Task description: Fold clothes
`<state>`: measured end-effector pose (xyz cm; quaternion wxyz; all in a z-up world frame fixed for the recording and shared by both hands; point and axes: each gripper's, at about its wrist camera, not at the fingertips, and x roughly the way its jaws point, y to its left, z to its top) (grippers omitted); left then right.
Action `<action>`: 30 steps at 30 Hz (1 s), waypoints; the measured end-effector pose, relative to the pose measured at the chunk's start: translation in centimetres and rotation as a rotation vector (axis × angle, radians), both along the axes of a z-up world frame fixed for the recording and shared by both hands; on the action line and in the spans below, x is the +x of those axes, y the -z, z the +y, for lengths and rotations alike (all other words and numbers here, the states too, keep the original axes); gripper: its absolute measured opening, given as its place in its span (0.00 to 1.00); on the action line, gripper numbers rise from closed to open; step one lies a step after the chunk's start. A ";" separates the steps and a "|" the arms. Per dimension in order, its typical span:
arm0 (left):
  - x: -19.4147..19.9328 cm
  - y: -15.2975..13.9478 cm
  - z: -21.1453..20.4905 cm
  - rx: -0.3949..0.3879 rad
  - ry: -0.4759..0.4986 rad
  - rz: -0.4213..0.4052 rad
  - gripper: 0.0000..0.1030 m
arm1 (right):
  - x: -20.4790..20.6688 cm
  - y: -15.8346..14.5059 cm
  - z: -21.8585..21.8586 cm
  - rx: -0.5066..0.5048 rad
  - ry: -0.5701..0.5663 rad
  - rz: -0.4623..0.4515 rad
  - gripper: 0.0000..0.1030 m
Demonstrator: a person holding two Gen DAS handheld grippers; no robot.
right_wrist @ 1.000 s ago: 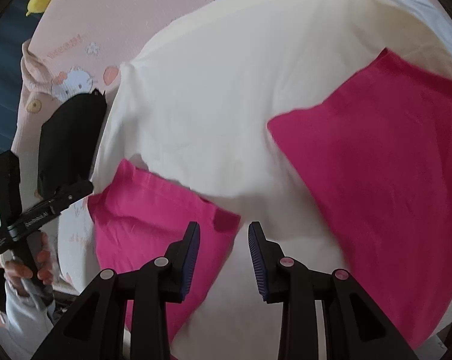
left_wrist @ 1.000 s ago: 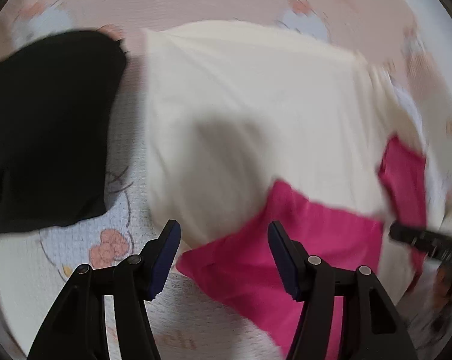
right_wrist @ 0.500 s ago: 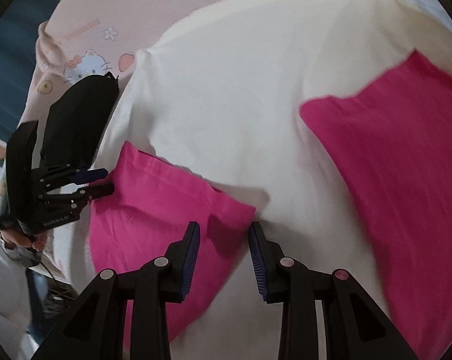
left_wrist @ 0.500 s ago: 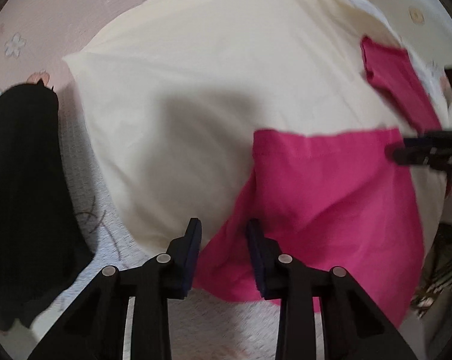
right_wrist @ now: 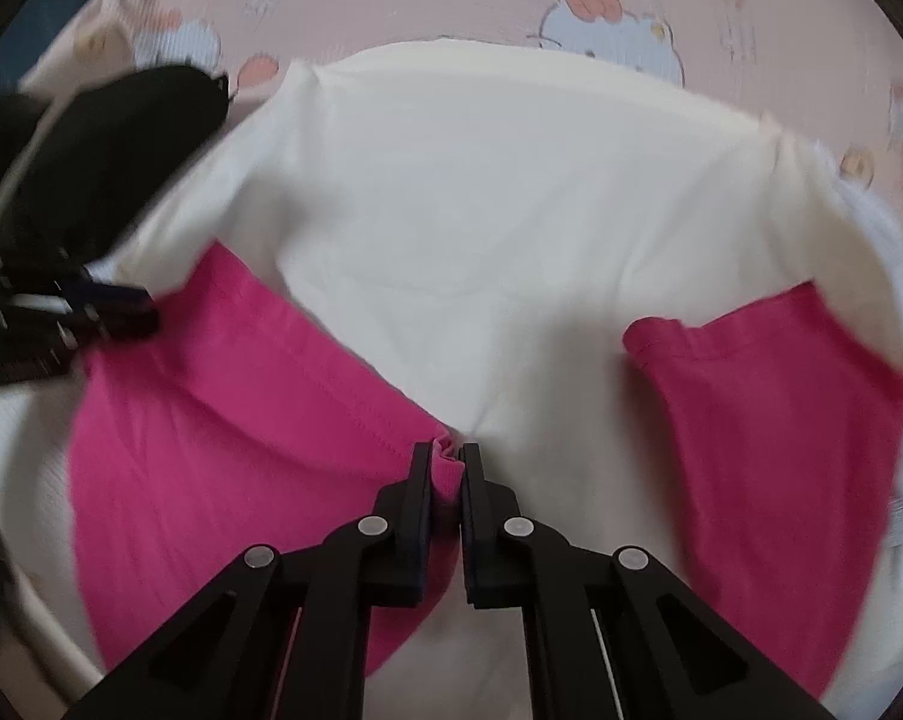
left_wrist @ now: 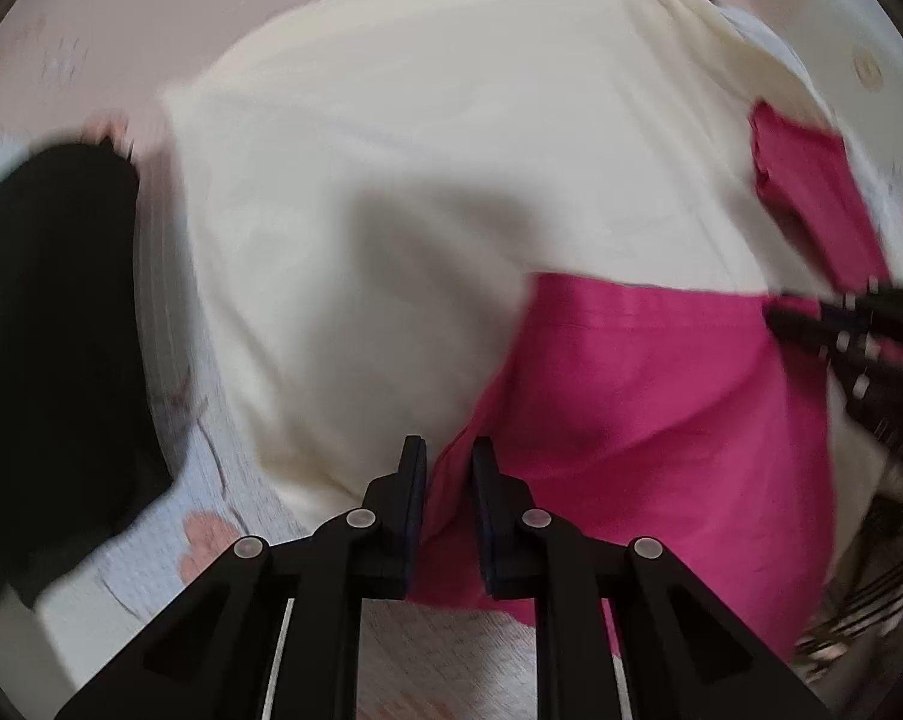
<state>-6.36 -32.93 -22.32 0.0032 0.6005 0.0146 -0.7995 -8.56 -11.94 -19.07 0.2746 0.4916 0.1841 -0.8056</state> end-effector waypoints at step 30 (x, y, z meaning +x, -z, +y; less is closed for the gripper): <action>-5.1 -0.1 0.4 0.234 0.004 -0.034 0.15 | -0.5 0.9 4.0 -0.162 0.062 -0.206 0.06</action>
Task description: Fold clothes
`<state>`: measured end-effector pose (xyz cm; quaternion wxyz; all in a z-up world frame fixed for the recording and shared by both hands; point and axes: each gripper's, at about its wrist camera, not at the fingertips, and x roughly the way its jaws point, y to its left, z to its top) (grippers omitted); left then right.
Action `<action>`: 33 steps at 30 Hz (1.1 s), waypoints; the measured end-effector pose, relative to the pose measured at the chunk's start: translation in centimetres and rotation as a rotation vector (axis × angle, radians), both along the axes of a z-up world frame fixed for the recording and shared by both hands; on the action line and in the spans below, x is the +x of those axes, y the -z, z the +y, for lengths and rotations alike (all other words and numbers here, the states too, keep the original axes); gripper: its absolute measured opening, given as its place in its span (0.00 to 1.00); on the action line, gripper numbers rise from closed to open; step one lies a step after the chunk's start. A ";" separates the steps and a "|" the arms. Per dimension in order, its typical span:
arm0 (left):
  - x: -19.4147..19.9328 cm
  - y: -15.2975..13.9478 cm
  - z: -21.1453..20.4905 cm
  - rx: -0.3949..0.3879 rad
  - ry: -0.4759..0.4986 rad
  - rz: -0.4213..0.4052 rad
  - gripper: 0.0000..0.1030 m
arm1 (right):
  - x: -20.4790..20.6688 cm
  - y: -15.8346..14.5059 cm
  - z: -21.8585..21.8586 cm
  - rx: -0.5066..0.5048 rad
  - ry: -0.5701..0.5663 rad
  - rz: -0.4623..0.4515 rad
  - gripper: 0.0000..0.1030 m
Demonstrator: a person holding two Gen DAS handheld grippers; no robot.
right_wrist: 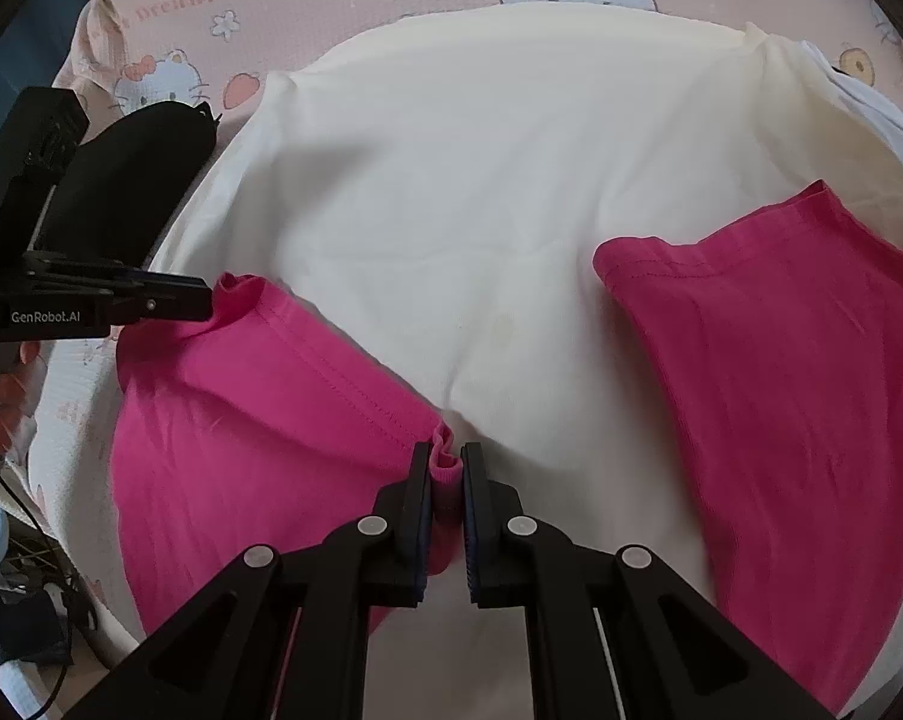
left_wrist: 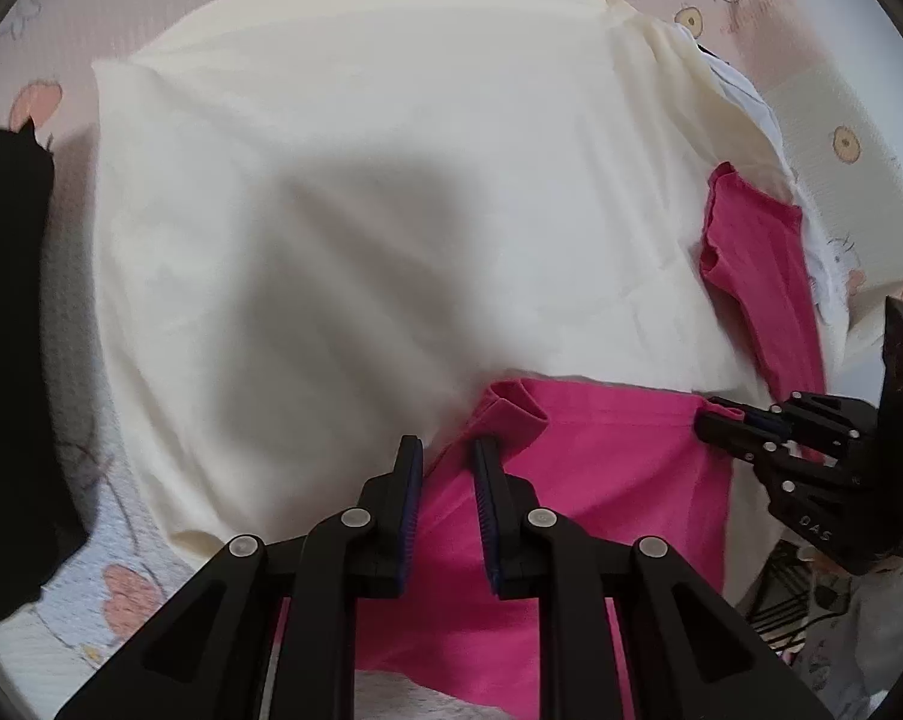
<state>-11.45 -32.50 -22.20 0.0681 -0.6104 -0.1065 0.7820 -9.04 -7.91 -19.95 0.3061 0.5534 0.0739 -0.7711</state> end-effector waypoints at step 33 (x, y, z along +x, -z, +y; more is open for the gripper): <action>2.5 -0.4 -2.5 -0.024 0.009 -0.071 0.74 | -0.3 -0.6 0.3 0.012 -0.031 -0.038 0.14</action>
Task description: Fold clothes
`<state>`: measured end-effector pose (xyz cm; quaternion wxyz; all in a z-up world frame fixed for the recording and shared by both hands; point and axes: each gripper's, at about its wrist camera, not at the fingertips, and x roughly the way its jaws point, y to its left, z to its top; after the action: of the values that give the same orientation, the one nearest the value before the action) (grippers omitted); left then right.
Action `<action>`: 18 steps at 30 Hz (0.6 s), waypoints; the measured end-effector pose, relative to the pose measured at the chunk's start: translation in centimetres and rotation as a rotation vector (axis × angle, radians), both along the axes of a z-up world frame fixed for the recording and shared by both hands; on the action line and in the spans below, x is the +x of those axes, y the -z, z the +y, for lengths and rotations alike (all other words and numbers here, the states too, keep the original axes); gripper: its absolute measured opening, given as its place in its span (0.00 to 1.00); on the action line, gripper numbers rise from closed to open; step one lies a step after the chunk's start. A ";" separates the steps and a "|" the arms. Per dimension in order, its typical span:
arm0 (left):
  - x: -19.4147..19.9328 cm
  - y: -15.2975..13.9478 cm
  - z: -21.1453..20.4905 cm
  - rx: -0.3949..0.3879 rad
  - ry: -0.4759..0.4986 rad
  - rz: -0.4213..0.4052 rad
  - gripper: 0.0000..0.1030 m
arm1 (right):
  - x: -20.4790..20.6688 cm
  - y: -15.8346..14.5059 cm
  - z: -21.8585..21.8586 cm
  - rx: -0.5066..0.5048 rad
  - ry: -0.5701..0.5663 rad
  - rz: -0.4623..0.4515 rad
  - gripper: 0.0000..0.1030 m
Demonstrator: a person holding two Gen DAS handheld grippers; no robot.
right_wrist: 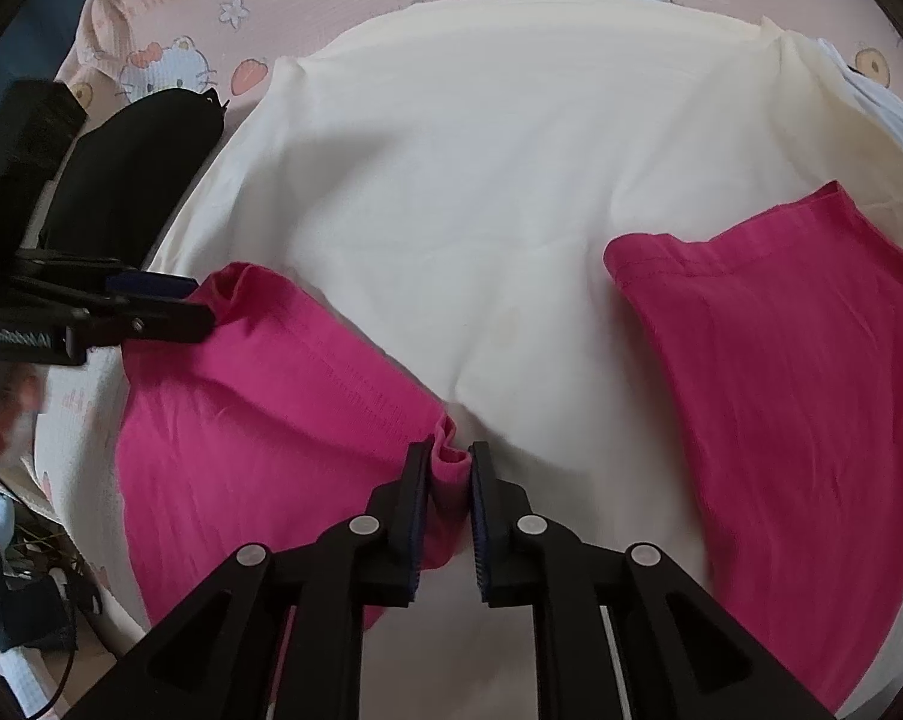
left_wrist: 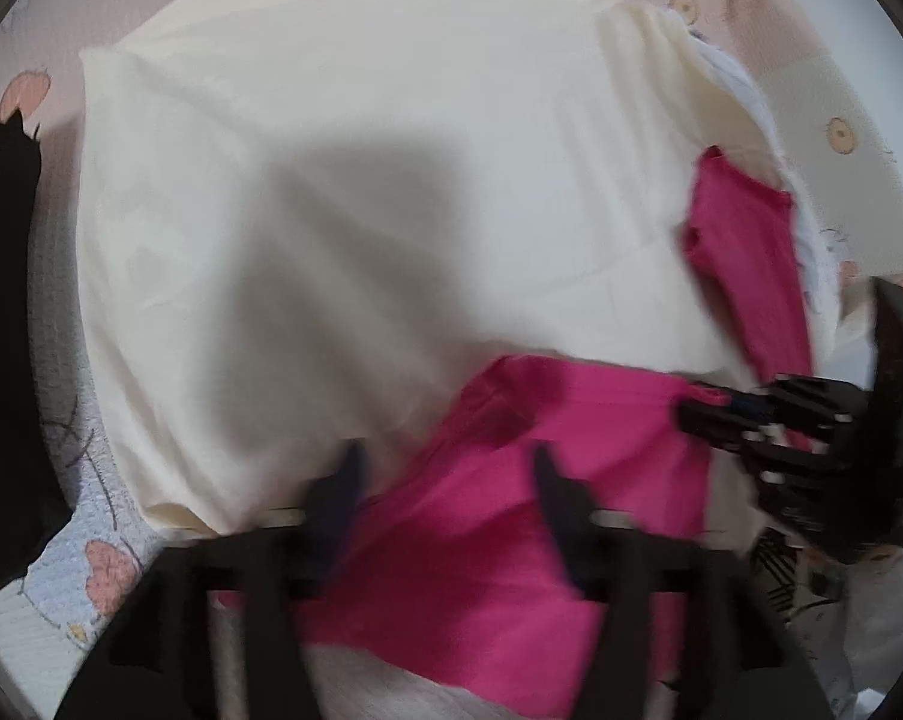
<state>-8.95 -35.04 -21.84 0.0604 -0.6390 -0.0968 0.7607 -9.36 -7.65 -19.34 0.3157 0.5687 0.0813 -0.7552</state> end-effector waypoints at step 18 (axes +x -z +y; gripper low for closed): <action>1.5 -1.2 2.4 -0.119 0.113 0.158 0.33 | 0.2 0.3 1.2 -0.069 0.062 -0.089 0.18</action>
<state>-7.42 -32.60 -20.62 0.0727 -0.5841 -0.0099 0.8084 -9.20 -6.48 -19.67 0.3150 0.5927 0.0234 -0.7409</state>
